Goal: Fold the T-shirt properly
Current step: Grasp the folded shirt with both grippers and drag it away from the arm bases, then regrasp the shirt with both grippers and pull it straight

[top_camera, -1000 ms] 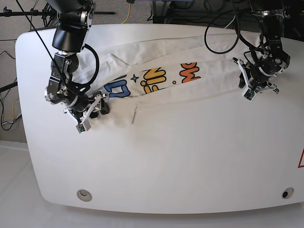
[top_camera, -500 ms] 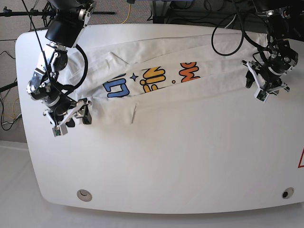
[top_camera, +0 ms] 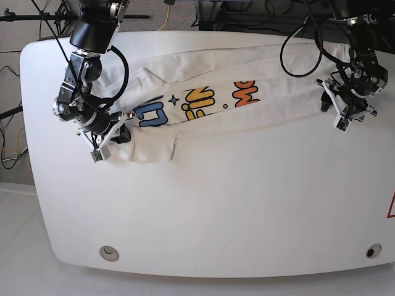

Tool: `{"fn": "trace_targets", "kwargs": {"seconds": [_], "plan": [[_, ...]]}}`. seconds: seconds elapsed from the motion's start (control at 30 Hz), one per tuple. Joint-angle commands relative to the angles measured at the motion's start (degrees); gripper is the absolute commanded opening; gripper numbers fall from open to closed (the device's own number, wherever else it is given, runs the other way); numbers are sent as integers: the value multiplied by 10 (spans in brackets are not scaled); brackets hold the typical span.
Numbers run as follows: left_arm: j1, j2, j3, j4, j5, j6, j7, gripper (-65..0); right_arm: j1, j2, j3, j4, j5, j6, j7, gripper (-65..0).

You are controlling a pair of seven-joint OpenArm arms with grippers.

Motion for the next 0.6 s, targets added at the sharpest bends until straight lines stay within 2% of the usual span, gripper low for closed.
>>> {"fn": "trace_targets", "kwargs": {"seconds": [0.0, 0.13, 0.27, 0.33, 0.4, 0.47, 0.57], "plan": [[-9, 1, 1, 32, 0, 1, 1, -276, -10, -12, 16, 95, -11, 3, -28, -517], [-10, 18, 11, 62, 9, 1, 17, -286, -43, -33, 20, 202, -22, 3, -53, -462], [-8, 26, 14, 82, 10, 1, 25, -297, -74, -52, 23, 281, -21, 3, -61, -449], [7, 26, 7, 98, -8, 1, 11, -329, -106, -67, 17, 317, -33, 1, -40, -474], [15, 23, 5, 103, -18, 1, -5, -368, -113, -69, 16, 302, -30, 2, -15, -507], [25, 22, 3, 109, -28, 1, -37, -466, -118, -70, 16, 276, -25, 3, 13, -556], [28, 21, 1, 111, -38, 1, -64, -539, -122, -68, 15, 229, -23, 3, 49, -604]]}}
